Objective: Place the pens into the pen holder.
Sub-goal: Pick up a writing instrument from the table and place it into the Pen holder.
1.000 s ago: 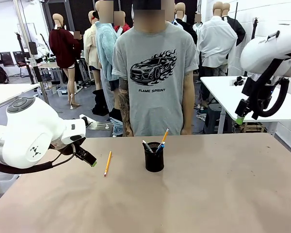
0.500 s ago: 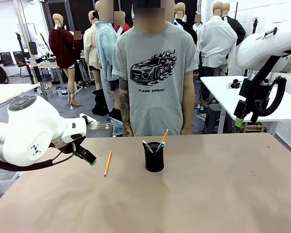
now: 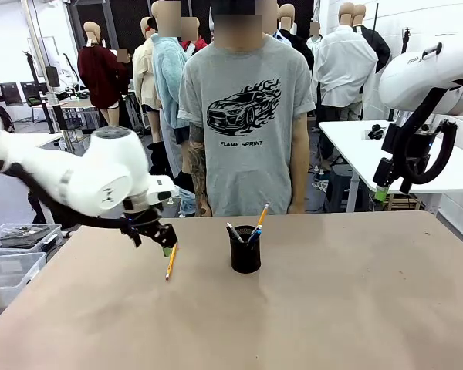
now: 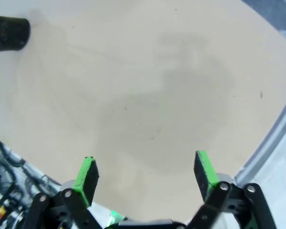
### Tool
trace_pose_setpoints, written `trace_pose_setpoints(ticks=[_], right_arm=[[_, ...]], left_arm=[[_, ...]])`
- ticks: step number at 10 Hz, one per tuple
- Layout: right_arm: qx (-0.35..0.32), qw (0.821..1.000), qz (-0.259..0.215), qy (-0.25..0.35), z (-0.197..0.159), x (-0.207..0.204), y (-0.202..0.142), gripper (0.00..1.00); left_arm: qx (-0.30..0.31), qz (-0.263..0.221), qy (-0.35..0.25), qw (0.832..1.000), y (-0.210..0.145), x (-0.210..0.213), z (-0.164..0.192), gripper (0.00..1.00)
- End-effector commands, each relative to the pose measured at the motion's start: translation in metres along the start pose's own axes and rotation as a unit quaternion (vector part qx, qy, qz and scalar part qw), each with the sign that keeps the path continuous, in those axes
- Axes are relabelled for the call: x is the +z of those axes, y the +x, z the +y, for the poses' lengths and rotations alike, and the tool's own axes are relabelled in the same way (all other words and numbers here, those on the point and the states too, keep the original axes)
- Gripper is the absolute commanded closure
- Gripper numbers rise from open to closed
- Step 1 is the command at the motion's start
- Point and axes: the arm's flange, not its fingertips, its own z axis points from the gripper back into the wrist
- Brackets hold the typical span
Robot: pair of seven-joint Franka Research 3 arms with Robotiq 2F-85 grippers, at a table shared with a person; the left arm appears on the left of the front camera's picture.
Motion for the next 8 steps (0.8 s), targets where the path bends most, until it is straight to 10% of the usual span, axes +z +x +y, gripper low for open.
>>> trace_pose_setpoints(ticks=[1, 8], right_arm=[[0.001, 1.0, -0.005, -0.003, 0.0, 0.0, 0.002, 0.0], [0.001, 1.0, -0.005, -0.003, 0.0, 0.0, 0.002, 0.0]], left_arm=[[0.05, 0.033, 0.007, 0.998, 0.031, -0.021, -0.011, 0.0], [0.077, 0.039, -0.015, 0.996, 0.045, -0.044, -0.01, 0.0]])
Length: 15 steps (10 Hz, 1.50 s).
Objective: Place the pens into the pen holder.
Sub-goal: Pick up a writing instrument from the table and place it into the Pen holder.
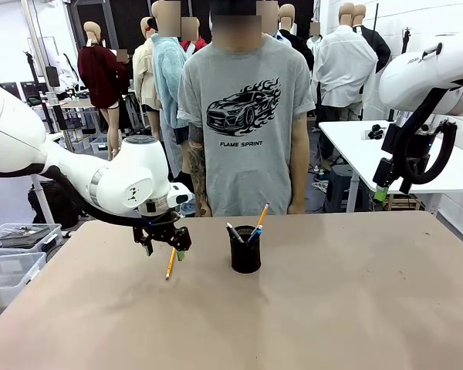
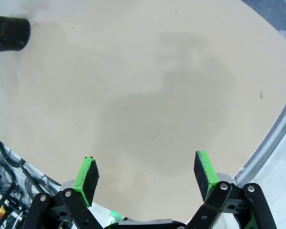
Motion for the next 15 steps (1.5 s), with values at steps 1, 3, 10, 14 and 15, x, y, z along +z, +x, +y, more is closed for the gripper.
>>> trace_pose_setpoints(ticks=[1, 3, 10, 14, 15], right_arm=[[0.0, 1.0, -0.005, -0.003, 0.0, 0.0, 0.001, 0.0], [0.0, 1.0, -0.005, -0.003, 0.0, 0.0, 0.001, 0.0], [0.0, 1.0, -0.005, -0.003, 0.0, 0.0, 0.001, 0.0], [0.0, 1.0, -0.005, -0.003, 0.0, 0.0, 0.001, 0.0], [0.0, 1.0, -0.005, -0.003, 0.0, 0.0, 0.001, 0.0]], left_arm=[[0.018, 0.003, -0.016, 1.0, 0.019, -0.007, -0.001, 0.0], [0.028, 0.016, -0.028, 0.999, 0.036, -0.016, 0.002, 0.0], [0.053, 0.047, -0.011, 0.997, 0.054, -0.038, 0.005, 0.24], [0.057, 0.063, -0.013, 0.996, 0.05, -0.037, 0.009, 1.0], [0.056, 0.066, -0.01, 0.996, 0.048, -0.036, 0.01, 1.0]])
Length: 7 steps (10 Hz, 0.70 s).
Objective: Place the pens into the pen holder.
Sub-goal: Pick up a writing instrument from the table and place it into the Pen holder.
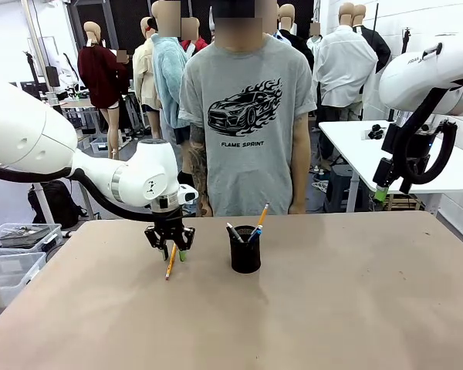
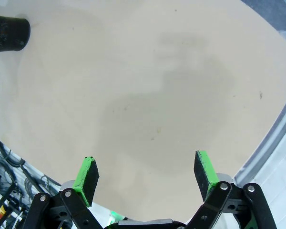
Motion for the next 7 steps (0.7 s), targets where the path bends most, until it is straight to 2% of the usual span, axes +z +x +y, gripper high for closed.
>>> trace_pose_setpoints(ticks=[1, 5, 7], right_arm=[[0.0, 1.0, -0.004, -0.003, 0.0, 0.0, 0.001, 0.0], [0.0, 1.0, -0.004, -0.003, 0.0, 0.0, 0.001, 0.0], [0.0, 1.0, -0.004, -0.003, 0.0, 0.0, 0.001, 0.0]], left_arm=[[0.013, 0.02, 0.01, 1.0, -0.003, -0.003, 0.006, 1.0], [0.004, 0.024, 0.013, 1.0, -0.01, -0.003, 0.01, 1.0], [-0.012, 0.014, -0.014, 1.0, -0.014, 0.004, 0.024, 1.0]])
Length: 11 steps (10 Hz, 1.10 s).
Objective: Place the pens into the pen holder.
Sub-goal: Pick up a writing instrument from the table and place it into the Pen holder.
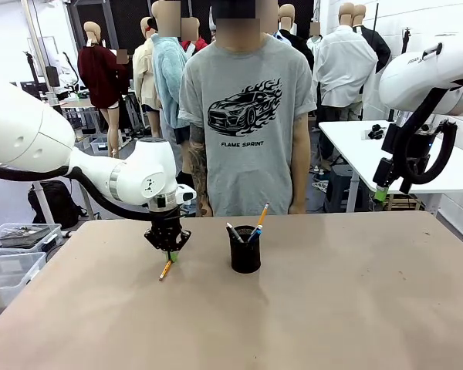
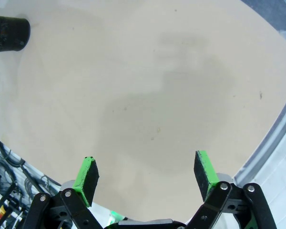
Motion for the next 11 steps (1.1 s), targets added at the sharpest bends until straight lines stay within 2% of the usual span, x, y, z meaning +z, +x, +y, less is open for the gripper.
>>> trace_pose_setpoints(ticks=[1, 2, 3, 4, 6, 7, 9, 11], right_arm=[[0.0, 1.0, -0.004, -0.003, 0.0, 0.0, 0.001, 0.0], [0.0, 1.0, -0.004, -0.003, 0.0, 0.0, 0.001, 0.0], [0.0, 1.0, -0.004, -0.003, 0.0, 0.0, 0.001, 0.0], [0.0, 1.0, -0.004, -0.003, 0.0, 0.0, 0.001, 0.0], [0.0, 1.0, -0.004, -0.003, 0.0, 0.0, 0.001, 0.0], [0.0, 1.0, -0.004, -0.003, 0.0, 0.0, 0.001, 0.0], [0.0, 1.0, -0.004, -0.003, 0.0, 0.0, 0.001, 0.0], [0.0, 1.0, -0.004, -0.003, 0.0, 0.0, 0.001, 0.0]], left_arm=[[-0.026, -0.01, -0.02, 0.999, -0.016, 0.006, 0.025, 1.0], [-0.031, -0.028, 0.003, 0.999, -0.025, 0.011, 0.033, 1.0], [-0.072, -0.053, -0.029, 0.996, -0.038, 0.02, 0.038, 1.0], [-0.112, -0.113, -0.093, 0.983, -0.051, 0.032, 0.043, 1.0], [-0.164, -0.185, -0.168, 0.954, -0.066, 0.052, 0.05, 1.0], [-0.189, -0.214, -0.194, 0.938, -0.069, 0.059, 0.051, 1.0], [-0.28, -0.261, -0.253, 0.889, -0.073, 0.073, 0.045, 1.0], [-0.315, -0.309, -0.267, 0.857, -0.068, 0.079, 0.037, 1.0]])
